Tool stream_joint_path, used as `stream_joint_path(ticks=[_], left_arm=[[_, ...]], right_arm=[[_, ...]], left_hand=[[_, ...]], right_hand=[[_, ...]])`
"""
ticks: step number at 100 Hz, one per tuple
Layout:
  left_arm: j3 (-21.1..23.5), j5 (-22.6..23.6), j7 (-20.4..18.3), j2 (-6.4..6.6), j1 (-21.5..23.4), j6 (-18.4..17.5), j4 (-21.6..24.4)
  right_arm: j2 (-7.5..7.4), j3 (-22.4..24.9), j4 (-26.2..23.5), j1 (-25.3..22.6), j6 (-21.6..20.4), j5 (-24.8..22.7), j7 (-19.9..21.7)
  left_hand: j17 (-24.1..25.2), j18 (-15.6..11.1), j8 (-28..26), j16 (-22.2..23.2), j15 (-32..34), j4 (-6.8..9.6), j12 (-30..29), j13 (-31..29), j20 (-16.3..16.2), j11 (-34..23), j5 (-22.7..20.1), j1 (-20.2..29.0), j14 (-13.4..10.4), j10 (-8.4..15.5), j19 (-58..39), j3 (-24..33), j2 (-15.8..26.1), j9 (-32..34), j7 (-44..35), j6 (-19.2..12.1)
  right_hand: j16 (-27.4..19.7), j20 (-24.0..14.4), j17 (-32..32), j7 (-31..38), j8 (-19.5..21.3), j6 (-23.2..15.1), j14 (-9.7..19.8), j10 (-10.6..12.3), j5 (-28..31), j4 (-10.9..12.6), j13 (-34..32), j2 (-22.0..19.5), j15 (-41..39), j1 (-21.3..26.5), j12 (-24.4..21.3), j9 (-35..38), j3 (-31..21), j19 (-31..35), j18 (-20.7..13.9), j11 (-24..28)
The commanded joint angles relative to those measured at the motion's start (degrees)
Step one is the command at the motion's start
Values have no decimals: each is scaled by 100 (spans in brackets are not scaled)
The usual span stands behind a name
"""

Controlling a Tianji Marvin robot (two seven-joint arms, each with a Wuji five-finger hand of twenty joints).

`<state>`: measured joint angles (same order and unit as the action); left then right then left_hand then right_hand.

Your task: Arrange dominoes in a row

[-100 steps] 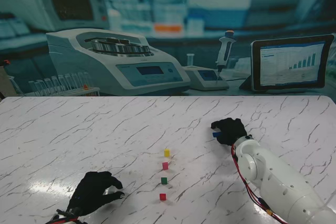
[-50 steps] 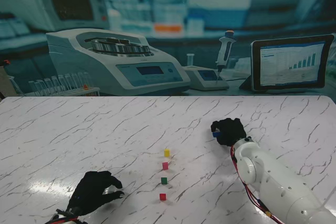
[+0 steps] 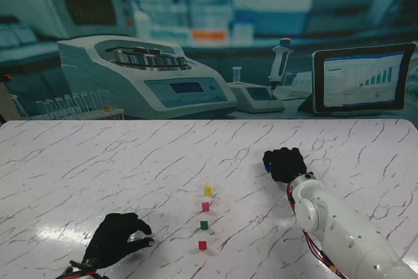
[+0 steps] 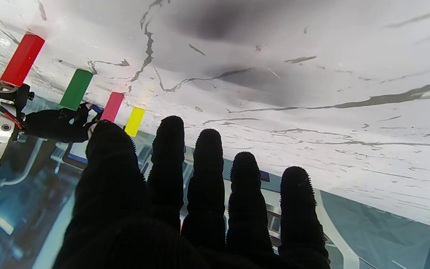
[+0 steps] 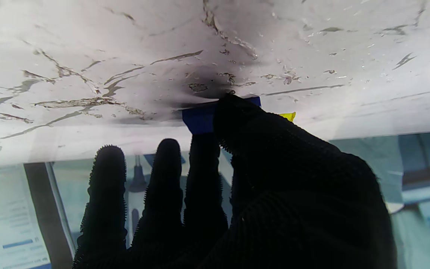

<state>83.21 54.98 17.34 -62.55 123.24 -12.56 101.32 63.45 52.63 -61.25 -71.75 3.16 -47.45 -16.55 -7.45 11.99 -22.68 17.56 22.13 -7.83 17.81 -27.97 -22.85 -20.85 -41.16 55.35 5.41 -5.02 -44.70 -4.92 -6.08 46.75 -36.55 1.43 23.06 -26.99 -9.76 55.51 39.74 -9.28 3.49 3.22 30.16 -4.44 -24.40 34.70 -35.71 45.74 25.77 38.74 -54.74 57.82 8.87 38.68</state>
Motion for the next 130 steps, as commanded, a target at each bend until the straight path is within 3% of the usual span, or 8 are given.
stream_joint_path(ticks=[1,33,39,44,51,66,100,130], left_arm=[[-15,-31,-51,-31,26,-142,-18],[-24,-40,-49,-32,11,-134,-34],[-26,-44,-52,-32,9,-132,-36],[-27,-45,-53,-32,8,-131,-36],[-29,-41,-48,-31,4,-130,-37],[-30,-38,-47,-31,3,-128,-42],[-30,-40,-52,-31,5,-117,-42],[-27,-40,-59,-31,4,-112,-38]], right_arm=[[25,-29,38,-156,-28,-9,40],[65,-29,135,-153,-140,80,-118],[75,-36,160,-145,-152,102,-148],[79,-30,164,-147,-167,122,-145],[82,-16,166,-156,-186,144,-143],[87,13,173,-179,-208,176,-148],[97,68,179,-200,-288,245,-140],[84,118,124,-207,-340,256,-55]], left_hand=[[33,61,57,76,57,-146,108,-134,-105,-105,-71,182,-142,86,-210,-105,-18,97,-81,-205],[26,62,112,75,64,-185,106,-146,-106,-113,-66,325,-148,212,-214,-151,-5,126,-145,-237],[24,62,119,76,67,-186,106,-147,-108,-112,-69,333,-144,109,-217,-156,-1,119,-156,-232],[25,63,126,76,68,-188,108,-148,-108,-119,-67,348,-146,249,-217,-160,-7,138,-165,-245],[23,65,132,76,69,-190,105,-148,-109,-112,-64,364,-146,142,-218,-164,-12,125,-178,-247],[20,66,147,78,76,-196,106,-155,-111,-120,-67,400,-145,270,-224,-168,-13,153,-207,-252],[23,67,162,83,87,-180,111,-169,-112,-124,-55,360,-148,158,-224,-182,-51,142,-246,-252],[21,68,167,85,84,-170,114,-165,-112,-131,-50,332,-145,260,-226,-168,-73,148,-258,-257]], right_hand=[[69,85,11,1032,521,-156,53,-31,257,-267,-67,52,-122,197,258,269,27,126,-91,431],[259,57,-147,1452,1045,-74,-181,-220,142,-289,-293,114,-453,191,905,282,-74,354,-192,1050],[315,43,-191,1522,1125,-55,-228,-265,128,-288,-355,126,-542,194,1002,299,-89,429,-203,1148],[361,34,-225,1553,1162,-49,-264,-298,133,-287,-417,126,-619,197,1069,327,-99,479,-190,1222],[441,34,-281,1619,1235,-47,-297,-313,143,-288,-503,132,-739,213,1180,367,-121,532,-162,1349],[488,36,-333,1613,1245,-39,-345,-368,123,-278,-557,132,-796,229,1202,359,-137,571,-125,1362],[546,71,-351,1244,1067,-118,-373,-437,33,-258,-627,106,-808,411,1064,498,-203,584,-70,1190],[518,133,-272,820,860,-72,-398,-503,-80,-249,-560,107,-683,428,939,463,-238,468,-34,941]])
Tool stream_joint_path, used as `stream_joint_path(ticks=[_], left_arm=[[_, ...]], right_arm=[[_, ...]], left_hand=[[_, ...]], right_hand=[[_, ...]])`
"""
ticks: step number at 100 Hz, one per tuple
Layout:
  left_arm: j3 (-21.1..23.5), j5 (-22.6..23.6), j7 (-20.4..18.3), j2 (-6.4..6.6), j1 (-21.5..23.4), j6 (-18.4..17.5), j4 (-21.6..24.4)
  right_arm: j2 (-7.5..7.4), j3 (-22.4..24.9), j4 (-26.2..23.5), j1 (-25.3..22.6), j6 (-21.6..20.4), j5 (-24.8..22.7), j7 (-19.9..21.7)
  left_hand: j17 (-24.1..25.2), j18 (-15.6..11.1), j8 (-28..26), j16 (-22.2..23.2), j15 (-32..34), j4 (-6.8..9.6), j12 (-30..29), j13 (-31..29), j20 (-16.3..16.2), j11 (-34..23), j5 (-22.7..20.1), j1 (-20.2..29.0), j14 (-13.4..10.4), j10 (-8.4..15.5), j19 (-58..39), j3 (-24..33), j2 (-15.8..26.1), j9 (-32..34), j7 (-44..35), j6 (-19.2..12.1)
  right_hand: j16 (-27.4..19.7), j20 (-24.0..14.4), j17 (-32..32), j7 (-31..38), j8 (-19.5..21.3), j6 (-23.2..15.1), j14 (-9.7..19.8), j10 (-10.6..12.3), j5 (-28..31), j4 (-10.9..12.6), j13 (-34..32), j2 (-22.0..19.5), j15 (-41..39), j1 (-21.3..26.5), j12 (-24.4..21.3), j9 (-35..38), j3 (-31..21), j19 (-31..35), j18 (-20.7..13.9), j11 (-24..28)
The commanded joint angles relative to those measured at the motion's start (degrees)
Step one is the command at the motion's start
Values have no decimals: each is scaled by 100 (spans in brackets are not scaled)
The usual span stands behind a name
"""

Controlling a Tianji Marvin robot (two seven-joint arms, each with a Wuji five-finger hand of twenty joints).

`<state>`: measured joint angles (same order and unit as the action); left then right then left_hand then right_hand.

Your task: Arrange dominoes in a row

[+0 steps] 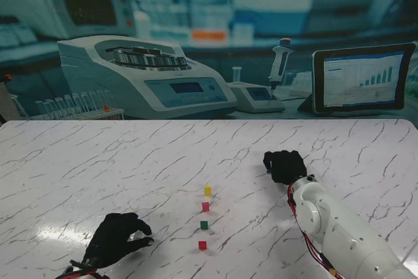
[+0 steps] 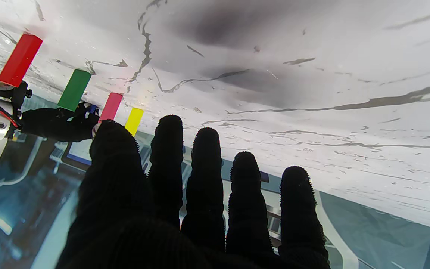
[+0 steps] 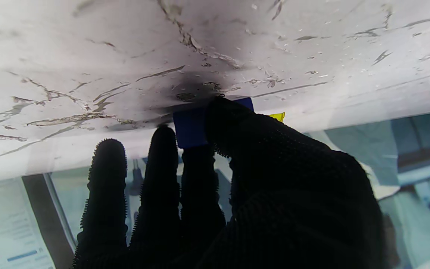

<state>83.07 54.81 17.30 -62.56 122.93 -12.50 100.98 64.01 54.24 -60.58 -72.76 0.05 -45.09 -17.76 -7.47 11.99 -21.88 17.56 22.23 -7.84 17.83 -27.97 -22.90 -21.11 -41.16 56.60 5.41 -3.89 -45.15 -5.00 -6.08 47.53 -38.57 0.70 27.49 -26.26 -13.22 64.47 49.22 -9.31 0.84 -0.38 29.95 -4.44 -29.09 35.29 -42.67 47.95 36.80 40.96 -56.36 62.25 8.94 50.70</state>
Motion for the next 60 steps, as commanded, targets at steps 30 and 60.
stream_joint_path(ticks=[30,60], left_arm=[[-16,-28,-41,-31,27,-132,-16],[-12,-48,-35,-34,21,-146,-28]], right_arm=[[16,-8,32,-115,-29,42,162],[-10,-14,54,-84,-21,28,273]], left_hand=[[16,58,88,90,78,-158,114,-175,-107,-109,-44,135,-148,133,-182,-167,-62,68,-54,-174],[-8,24,63,93,84,-135,119,-183,-113,-121,-55,67,-161,165,-198,-141,-109,90,-60,-192]], right_hand=[[68,72,84,-646,-534,179,-132,-161,-63,-219,-86,61,69,77,-225,309,11,-4,-40,-412],[54,92,158,-957,-1035,342,-112,-228,213,-190,-77,63,125,-221,-398,436,89,-106,-42,-685]])
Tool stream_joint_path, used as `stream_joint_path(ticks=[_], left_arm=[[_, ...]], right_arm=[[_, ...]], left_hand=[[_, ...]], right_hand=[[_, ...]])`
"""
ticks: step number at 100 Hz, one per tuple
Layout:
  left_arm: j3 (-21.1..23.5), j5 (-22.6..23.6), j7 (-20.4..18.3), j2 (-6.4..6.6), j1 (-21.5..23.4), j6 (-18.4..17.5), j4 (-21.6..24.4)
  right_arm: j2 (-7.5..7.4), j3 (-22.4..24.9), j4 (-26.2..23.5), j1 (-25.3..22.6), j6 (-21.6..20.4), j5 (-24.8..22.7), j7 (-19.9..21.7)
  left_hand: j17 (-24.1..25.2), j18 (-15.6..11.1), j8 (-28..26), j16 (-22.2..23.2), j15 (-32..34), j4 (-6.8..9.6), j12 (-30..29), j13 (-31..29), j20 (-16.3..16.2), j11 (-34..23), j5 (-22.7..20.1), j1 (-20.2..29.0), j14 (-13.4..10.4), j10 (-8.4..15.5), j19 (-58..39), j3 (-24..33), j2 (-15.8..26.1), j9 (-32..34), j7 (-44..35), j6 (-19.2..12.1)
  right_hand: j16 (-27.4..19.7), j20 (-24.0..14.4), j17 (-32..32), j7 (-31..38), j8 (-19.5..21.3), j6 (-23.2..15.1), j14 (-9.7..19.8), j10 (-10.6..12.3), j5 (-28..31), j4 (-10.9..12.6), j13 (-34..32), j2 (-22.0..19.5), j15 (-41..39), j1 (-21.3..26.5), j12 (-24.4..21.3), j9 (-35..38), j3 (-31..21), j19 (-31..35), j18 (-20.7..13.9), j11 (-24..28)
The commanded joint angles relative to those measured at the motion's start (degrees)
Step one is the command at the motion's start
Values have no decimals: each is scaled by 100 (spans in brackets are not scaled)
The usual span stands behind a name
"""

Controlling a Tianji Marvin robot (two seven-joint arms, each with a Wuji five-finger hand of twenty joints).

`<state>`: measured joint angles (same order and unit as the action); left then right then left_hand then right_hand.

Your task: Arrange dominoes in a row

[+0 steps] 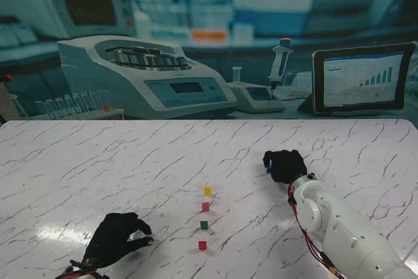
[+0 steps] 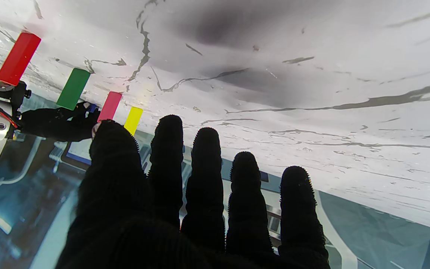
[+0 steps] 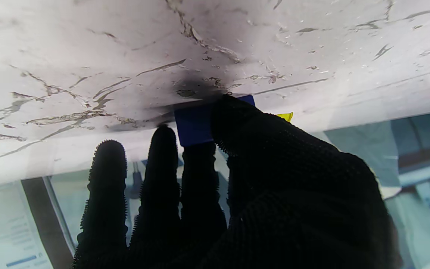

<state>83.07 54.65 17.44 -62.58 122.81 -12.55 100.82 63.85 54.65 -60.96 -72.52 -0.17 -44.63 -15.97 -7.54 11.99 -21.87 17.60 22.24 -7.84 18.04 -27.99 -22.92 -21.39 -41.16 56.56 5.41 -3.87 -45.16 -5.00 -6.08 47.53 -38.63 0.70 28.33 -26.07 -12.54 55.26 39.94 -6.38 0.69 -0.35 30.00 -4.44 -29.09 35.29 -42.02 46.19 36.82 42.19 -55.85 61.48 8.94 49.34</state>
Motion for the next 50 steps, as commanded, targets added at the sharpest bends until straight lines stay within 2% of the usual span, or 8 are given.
stream_joint_path(ticks=[1,50], left_arm=[[-12,-31,-48,-32,33,-139,-12],[-15,-36,29,-41,22,-153,-57]], right_arm=[[4,-55,91,-107,2,-23,97],[13,-78,88,-112,79,-19,84]], left_hand=[[-2,23,61,90,85,-134,99,-185,-112,-93,-55,73,-160,167,-197,-140,-116,90,-56,-196],[-43,5,60,101,128,-144,112,-232,-124,-132,-77,107,-172,174,-228,-134,-166,131,-140,-230]], right_hand=[[-31,71,90,-27,-126,38,-93,-214,230,-188,-90,65,59,-44,-414,340,41,-31,-42,-564],[3,46,82,212,-256,-226,-19,-130,723,-111,-198,-289,2,-116,-513,587,455,-52,-73,-630]])
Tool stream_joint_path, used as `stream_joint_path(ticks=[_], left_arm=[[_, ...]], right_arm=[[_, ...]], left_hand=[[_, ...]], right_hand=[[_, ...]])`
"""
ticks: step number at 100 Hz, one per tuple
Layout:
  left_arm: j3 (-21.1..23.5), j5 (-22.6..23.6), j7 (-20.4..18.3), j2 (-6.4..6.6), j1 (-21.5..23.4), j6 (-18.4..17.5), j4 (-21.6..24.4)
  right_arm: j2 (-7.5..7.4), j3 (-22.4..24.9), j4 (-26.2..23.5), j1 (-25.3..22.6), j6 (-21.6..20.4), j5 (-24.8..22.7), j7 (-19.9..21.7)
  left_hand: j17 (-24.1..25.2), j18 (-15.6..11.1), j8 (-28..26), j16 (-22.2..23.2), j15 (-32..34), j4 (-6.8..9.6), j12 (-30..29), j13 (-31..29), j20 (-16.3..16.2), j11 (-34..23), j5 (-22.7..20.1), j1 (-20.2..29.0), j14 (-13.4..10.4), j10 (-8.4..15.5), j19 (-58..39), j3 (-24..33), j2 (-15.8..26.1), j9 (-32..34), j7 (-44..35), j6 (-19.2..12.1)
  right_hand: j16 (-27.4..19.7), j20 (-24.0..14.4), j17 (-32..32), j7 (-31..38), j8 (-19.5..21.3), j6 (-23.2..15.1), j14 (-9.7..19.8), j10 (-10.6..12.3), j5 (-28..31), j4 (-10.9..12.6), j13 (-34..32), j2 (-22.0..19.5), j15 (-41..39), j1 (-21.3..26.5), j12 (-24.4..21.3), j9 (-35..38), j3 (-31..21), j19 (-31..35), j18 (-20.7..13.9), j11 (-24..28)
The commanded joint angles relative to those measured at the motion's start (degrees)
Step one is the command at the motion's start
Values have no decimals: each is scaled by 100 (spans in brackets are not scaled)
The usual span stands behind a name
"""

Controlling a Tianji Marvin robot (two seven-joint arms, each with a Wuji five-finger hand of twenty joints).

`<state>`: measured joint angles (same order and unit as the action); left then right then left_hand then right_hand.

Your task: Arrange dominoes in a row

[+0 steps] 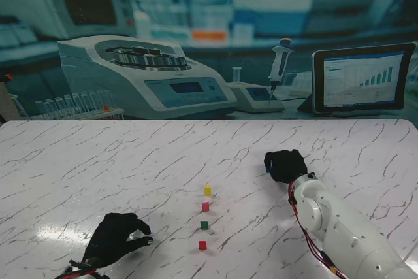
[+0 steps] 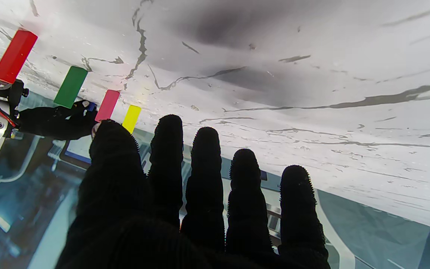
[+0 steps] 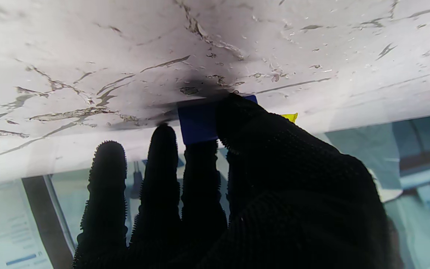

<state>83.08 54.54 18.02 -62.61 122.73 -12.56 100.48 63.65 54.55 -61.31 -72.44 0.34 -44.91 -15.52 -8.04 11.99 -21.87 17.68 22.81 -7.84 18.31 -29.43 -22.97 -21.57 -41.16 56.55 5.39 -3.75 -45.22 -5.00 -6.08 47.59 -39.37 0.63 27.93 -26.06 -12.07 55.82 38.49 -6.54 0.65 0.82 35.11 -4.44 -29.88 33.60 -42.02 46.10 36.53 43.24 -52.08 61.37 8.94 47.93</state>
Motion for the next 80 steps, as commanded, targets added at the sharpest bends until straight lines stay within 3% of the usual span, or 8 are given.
stream_joint_path(ticks=[1,22,55,80], left_arm=[[-17,-24,-26,-38,29,-152,-25],[-25,-6,22,-40,17,-156,-48],[-38,9,67,-41,5,-150,-76],[-45,20,94,-42,1,-137,-88]], right_arm=[[34,-69,124,-121,29,9,35],[40,-68,129,-134,28,12,-3],[40,-29,39,-184,42,-59,-79],[52,-39,59,-177,32,-87,-197]], left_hand=[[5,5,61,93,71,-144,85,-87,-119,-115,-78,113,-167,162,-224,-133,-168,125,-68,-223],[-11,4,77,102,93,-153,90,-111,-129,-131,-83,134,-169,160,-246,-142,-190,136,-116,-235],[-31,-3,111,114,117,-153,92,-133,-143,-149,-93,159,-149,137,-276,-146,-201,153,-157,-205],[-40,-10,132,124,132,-159,93,-148,-150,-160,-103,217,-141,126,-291,-148,-225,164,-197,-207]], right_hand=[[43,45,35,159,-113,-219,-18,-248,221,-107,-119,-119,1,-106,-484,482,79,-41,-71,-489],[37,38,80,260,-76,-212,-50,-252,305,57,-27,-77,20,-310,-503,338,-88,-77,-21,-467],[-10,-2,251,96,419,-290,-160,-338,347,376,339,45,166,-676,-452,-406,-525,-236,98,-350],[-26,-36,308,-8,557,-371,-217,-387,390,412,558,103,200,-773,-382,-787,-644,-264,78,-236]])
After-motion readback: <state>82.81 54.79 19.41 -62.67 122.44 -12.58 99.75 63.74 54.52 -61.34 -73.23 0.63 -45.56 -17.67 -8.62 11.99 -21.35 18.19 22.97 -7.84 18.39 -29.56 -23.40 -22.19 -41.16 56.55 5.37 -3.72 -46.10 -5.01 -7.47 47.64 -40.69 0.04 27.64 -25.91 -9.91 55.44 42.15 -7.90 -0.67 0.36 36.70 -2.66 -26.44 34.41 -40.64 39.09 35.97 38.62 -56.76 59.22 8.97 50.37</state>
